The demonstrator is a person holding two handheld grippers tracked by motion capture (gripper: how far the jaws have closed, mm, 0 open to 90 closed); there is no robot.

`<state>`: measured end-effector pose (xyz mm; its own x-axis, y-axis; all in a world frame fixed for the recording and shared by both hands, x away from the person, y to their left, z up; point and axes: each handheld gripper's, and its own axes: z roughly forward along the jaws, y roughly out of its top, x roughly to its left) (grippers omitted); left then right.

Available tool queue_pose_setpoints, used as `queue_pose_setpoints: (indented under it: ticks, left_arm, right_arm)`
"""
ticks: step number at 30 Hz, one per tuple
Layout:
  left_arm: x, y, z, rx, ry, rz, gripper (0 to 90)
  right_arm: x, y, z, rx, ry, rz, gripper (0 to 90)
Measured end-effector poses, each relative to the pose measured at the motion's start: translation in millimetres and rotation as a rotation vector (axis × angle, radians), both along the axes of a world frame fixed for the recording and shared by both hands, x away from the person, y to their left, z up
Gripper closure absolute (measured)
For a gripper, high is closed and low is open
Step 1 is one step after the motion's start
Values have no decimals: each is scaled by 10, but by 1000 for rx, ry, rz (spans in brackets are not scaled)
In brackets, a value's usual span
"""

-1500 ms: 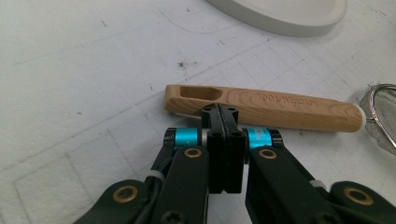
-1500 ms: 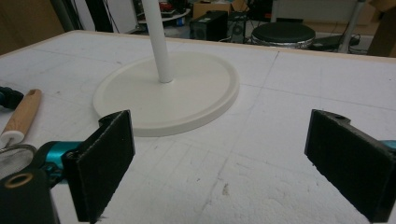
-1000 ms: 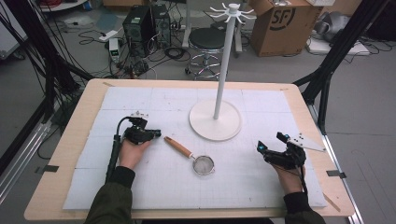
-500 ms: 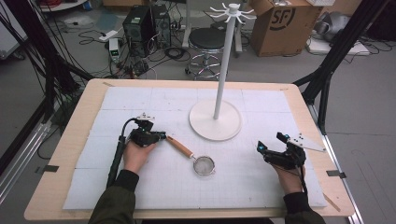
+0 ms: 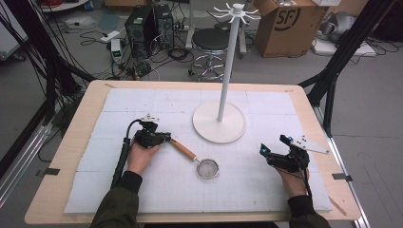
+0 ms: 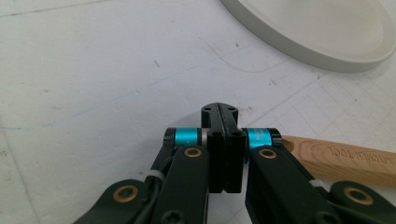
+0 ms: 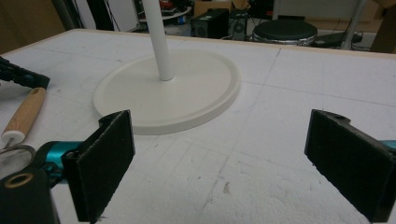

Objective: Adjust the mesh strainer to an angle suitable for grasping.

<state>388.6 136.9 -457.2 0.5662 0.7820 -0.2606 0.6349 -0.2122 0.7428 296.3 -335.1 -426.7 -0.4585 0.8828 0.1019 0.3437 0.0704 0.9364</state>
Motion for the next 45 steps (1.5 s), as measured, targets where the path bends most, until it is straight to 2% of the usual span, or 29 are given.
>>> queue_pose_setpoints:
  ticks: [5, 9, 15, 16, 21, 25, 27, 29, 30, 31, 32, 33, 35, 37, 39, 42, 44, 45]
  left_arm:
    - [-34, -43, 11, 5, 14, -27, 900]
    - [-102, -170, 29, 20, 26, -54, 900]
    - [-197, -323, 25, 23, 22, -73, 900]
    - [-207, -340, 30, 37, 19, -73, 900]
    - [-239, -382, 25, 20, 23, -83, 900]
    - [-289, -454, 26, 29, 27, -122, 900]
    - [-317, -479, 33, 51, 11, -117, 898]
    - [-313, -469, 30, 44, 10, -124, 897]
    - [-313, -463, 32, 43, 5, -128, 827]
    - [-308, -450, 32, 16, 11, -132, 827]
    - [-300, -436, 36, -10, 20, -114, 725]
    - [-296, -421, 46, 1, 19, -90, 611]
    - [-292, -390, 57, 25, 5, -44, 587]
    - [-281, -356, 63, 17, 6, -10, 536]
    - [-285, -336, 74, 18, -2, 2, 510]
    - [-310, -316, 110, 21, -21, 6, 420]
    - [-342, -291, 144, 13, -45, 24, 386]
    - [-361, -264, 154, -7, -66, 32, 377]
  right_arm:
    - [0, -8, 4, 2, -3, -2, 76]
    - [-2, -12, 6, 7, 0, 0, 76]
    - [-6, -11, 9, 12, -2, 4, 76]
    - [-6, -8, 7, 11, 2, 5, 76]
    - [-7, 10, 5, 8, 5, 12, 76]
    - [-3, 13, 3, 4, 3, 12, 76]
    - [-6, 10, 6, 5, 2, 12, 76]
    - [-9, 10, 8, 9, 7, 12, 76]
    - [-9, 9, 9, 10, 5, 14, 76]
    - [-9, 9, 9, 10, 5, 14, 76]
    - [-10, 8, 10, 7, 2, 16, 76]
    - [-12, 9, 10, 8, 0, 17, 76]
    - [-13, 16, 9, 10, 5, 19, 76]
    - [-12, 19, 8, 6, 2, 24, 76]
    - [-15, 27, 9, 9, 3, 27, 76]
    - [-19, 48, 15, 25, 12, 45, 76]
    - [-23, 81, 16, 26, 16, 57, 76]
    - [-21, 99, 12, 18, 13, 63, 76]
